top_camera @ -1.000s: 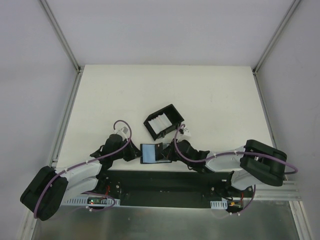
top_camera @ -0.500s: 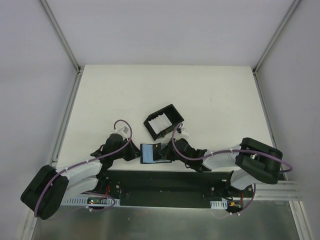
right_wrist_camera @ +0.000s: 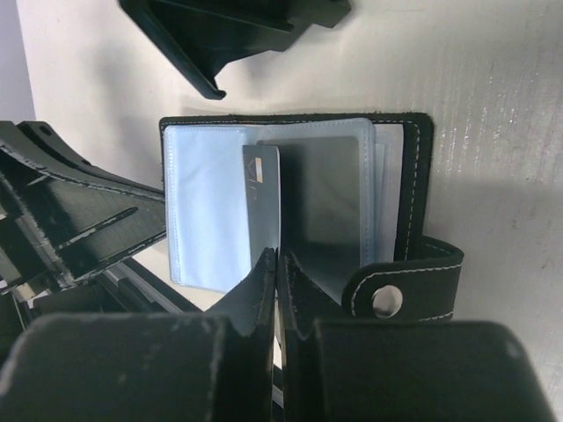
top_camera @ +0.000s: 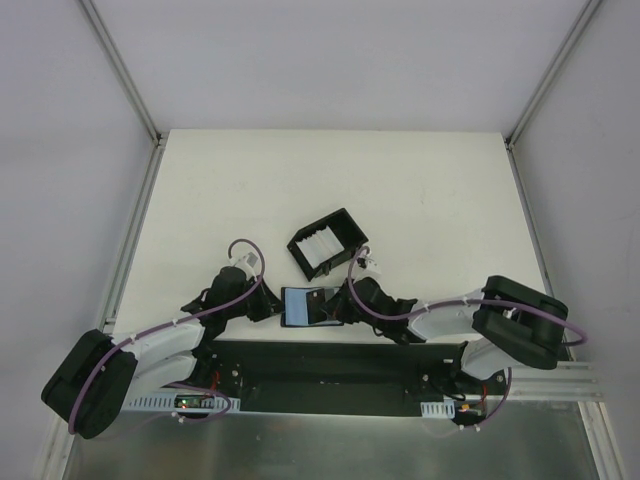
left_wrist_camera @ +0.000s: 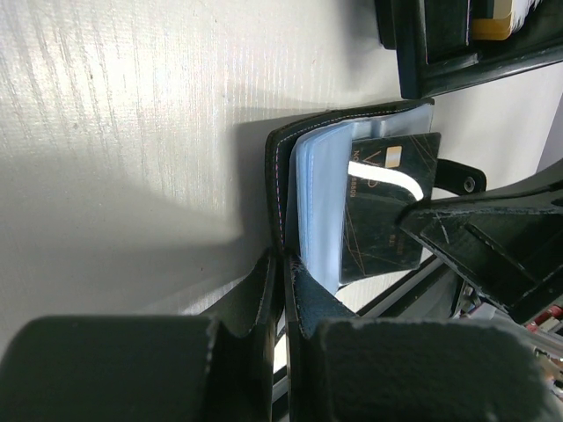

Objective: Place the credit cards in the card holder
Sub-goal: Insert the credit card into the card holder.

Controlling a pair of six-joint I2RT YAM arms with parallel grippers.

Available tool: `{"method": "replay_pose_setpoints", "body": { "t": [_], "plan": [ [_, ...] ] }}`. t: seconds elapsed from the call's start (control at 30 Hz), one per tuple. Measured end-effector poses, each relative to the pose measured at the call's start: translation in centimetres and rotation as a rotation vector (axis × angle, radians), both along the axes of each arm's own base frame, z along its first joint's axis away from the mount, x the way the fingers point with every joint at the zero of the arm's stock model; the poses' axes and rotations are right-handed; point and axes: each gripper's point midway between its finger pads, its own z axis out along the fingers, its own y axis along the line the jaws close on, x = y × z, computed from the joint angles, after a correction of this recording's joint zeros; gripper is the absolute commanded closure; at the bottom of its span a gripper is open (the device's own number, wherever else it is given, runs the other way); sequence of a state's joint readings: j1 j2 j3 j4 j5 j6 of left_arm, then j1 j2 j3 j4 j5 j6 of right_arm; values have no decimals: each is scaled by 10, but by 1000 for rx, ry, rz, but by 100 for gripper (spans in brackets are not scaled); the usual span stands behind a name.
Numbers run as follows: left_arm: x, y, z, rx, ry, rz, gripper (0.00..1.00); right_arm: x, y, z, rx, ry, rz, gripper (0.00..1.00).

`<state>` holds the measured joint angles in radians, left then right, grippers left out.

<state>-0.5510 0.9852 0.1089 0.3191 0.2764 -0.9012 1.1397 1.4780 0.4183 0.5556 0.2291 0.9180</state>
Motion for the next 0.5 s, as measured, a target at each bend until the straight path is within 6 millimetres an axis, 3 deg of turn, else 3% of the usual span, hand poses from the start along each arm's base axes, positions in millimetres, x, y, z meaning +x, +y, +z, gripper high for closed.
{"method": "replay_pose_setpoints", "body": {
  "t": [0.5],
  "plan": [
    [0, 0, 0, 0, -2, 0, 100, 6, 11, -7, 24, 44, 14, 100]
  ]
}}
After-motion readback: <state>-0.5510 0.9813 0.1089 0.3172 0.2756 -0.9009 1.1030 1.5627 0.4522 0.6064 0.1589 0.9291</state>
